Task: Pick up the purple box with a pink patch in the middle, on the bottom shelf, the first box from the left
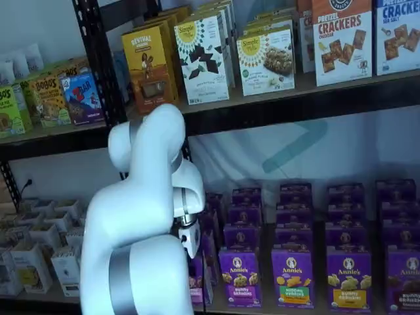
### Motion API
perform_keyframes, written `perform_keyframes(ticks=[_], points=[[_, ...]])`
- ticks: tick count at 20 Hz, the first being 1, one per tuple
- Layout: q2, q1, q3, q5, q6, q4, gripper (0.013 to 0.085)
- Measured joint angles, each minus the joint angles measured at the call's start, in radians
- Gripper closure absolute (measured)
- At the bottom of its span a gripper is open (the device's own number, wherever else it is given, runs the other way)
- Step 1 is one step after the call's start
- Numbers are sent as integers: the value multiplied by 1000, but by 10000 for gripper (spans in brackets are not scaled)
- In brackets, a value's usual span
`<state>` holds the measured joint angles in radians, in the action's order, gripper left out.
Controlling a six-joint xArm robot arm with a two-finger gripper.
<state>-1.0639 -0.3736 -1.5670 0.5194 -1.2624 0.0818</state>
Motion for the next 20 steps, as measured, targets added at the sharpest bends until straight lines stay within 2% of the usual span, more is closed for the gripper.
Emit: perform_keyframes(ticks=[3, 7, 8, 9, 11, 15, 20], points=[[-2, 0, -3, 2, 1, -1, 490], [-2, 0, -5, 10, 6, -6, 490], [-1, 1, -3, 10, 5, -6, 530], [-1, 1, -3, 10, 4, -5, 530], [0, 1, -1, 10, 2, -4, 610], [6, 2, 2, 31, 16, -19, 610], [39, 2, 54, 6, 28, -33, 610]])
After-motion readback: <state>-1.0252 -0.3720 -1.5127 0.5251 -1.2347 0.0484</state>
